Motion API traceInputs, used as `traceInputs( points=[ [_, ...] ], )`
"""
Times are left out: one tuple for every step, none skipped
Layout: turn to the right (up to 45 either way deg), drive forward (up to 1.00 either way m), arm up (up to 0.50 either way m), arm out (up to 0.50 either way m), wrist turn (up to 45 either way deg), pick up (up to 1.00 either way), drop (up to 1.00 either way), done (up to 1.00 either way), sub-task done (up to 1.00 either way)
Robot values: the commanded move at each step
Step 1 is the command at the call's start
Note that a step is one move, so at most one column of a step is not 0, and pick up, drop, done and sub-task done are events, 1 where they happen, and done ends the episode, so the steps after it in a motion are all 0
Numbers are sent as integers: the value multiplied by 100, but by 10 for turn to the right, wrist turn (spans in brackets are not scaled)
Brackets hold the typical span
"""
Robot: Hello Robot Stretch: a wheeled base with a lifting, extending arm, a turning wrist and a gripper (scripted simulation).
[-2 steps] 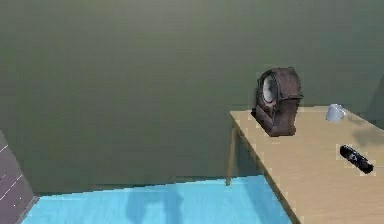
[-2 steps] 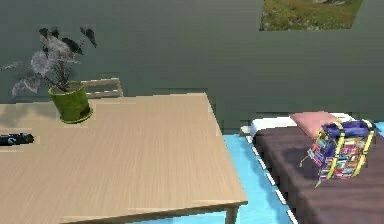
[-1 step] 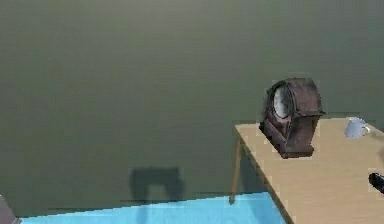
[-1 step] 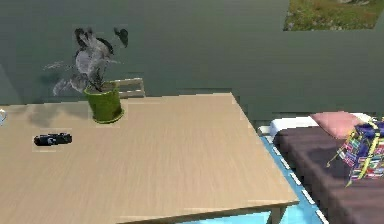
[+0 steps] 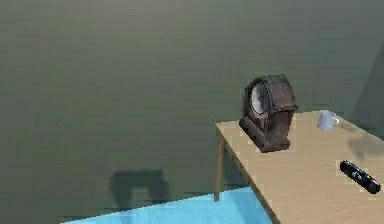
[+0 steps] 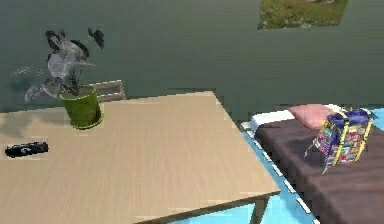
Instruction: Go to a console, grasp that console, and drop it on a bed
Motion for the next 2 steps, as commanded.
traceInputs(
  points=[
    [0,45,0,0,0,0,0,0,0],
    [-180,0,0,0,0,0,0,0,0]
  ],
)
